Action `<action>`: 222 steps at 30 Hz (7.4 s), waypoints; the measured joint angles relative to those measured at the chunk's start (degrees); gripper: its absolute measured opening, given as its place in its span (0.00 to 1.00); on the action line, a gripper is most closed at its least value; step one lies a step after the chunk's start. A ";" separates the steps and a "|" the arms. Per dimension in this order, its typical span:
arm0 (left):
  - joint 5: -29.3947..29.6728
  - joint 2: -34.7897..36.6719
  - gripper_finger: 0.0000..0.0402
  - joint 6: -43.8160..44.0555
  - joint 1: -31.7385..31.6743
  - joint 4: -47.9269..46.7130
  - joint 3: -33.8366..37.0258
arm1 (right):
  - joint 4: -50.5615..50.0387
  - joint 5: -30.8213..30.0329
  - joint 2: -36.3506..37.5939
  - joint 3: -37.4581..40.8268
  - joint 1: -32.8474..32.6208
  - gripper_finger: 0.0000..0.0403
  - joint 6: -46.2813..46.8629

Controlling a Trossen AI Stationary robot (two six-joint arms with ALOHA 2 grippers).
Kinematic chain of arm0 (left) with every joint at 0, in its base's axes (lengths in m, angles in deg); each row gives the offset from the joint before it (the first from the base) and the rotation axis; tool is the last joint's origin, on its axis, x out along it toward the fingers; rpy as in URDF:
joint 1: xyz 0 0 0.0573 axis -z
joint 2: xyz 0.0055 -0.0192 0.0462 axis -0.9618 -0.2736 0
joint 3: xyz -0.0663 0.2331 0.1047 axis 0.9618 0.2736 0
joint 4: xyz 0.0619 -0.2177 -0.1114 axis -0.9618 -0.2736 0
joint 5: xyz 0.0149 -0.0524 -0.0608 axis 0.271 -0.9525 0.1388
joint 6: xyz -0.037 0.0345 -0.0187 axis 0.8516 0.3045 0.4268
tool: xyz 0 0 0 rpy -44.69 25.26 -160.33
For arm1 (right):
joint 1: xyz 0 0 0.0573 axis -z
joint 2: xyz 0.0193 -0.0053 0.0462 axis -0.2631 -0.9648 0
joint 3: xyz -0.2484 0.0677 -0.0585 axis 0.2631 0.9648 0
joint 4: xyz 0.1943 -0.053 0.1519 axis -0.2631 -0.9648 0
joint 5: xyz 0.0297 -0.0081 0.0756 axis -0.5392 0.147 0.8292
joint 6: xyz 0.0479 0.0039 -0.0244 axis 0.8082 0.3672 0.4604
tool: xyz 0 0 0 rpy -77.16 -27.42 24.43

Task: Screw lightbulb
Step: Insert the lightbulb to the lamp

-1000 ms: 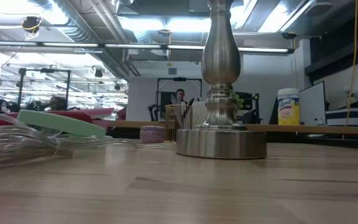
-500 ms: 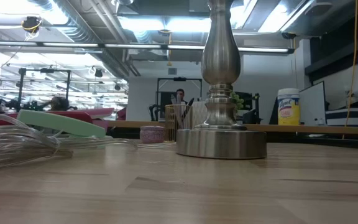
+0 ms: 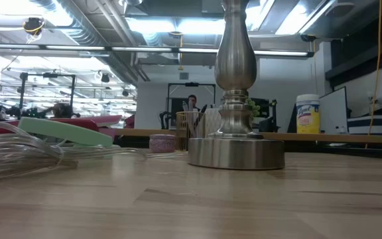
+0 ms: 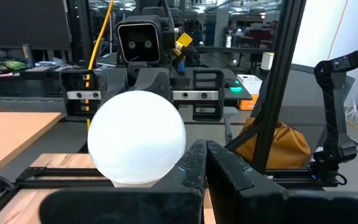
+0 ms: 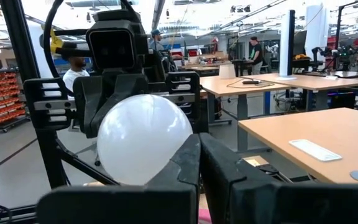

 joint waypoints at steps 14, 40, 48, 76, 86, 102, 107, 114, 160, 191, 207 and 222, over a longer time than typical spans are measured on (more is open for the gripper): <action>3.20 0.00 0.01 0.00 0.02 -0.07 -0.01 | -0.01 2.95 0.00 0.00 0.00 0.04 0.00; 5.58 0.10 0.01 1.97 0.20 -1.45 -0.05 | -1.51 5.49 0.59 0.02 -0.05 0.04 1.86; 6.06 0.11 0.01 2.14 0.20 -1.60 -0.05 | -1.80 5.49 0.59 0.02 -0.05 0.04 1.95; 11.85 0.11 0.01 1.95 1.57 -1.86 -0.05 | -2.57 1.62 1.25 0.02 -4.29 0.04 1.95; 14.02 0.11 0.01 1.92 1.56 -1.90 -0.03 | -2.55 1.66 1.24 0.02 -4.31 0.04 3.17; 17.05 0.02 0.01 1.95 1.46 -3.42 0.04 | -2.50 3.83 1.22 0.04 -4.31 0.04 3.65; 16.99 0.02 0.01 1.95 1.79 -3.79 0.04 | -2.50 4.07 1.20 0.04 -4.31 0.04 3.65; 18.80 -0.04 0.01 2.96 3.10 -6.86 0.07 | -2.50 3.99 1.19 0.04 -4.29 0.04 3.63; 17.95 -0.41 0.01 0.48 6.82 0.27 -0.03 | -1.38 -6.59 2.11 0.07 -3.03 0.04 -4.24; 17.53 -1.09 0.01 1.91 5.20 0.38 -0.03 | 1.06 -3.41 0.31 0.04 -2.93 0.04 -2.95; 17.54 -1.09 0.01 1.90 5.20 0.33 -0.01 | 1.06 0.59 0.31 0.04 -2.99 0.04 -1.36; 20.38 -0.98 0.01 1.53 5.31 0.15 0.01 | 0.97 2.54 0.35 0.04 -3.00 0.04 0.13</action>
